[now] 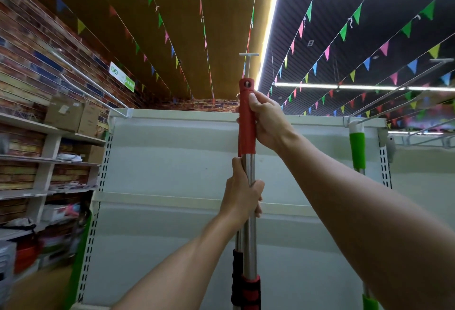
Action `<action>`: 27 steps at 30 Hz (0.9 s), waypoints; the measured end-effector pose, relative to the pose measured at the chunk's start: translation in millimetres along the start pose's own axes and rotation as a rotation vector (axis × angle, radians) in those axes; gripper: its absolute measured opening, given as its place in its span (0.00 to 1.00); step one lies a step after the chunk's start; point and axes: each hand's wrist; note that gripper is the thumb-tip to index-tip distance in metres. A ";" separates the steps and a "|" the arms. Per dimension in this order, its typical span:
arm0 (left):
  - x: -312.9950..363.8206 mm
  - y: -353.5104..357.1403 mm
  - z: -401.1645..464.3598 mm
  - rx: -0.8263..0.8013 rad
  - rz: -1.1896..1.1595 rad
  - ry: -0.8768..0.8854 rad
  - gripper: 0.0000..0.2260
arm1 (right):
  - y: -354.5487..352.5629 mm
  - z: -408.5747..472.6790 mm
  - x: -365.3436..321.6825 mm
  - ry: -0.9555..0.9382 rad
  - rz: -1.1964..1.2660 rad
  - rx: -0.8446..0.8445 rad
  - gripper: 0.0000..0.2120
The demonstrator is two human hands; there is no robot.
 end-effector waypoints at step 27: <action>11.7 -8.3 -17.4 0.139 -0.089 0.057 0.10 | 12.8 -2.8 -8.1 -0.056 0.277 0.004 0.23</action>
Point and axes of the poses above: each hand's wrist, its own z-axis towards the middle knuckle, its own y-axis out of the palm, x = y × z, and after that the axes turned 10 degrees about -x, right-handed
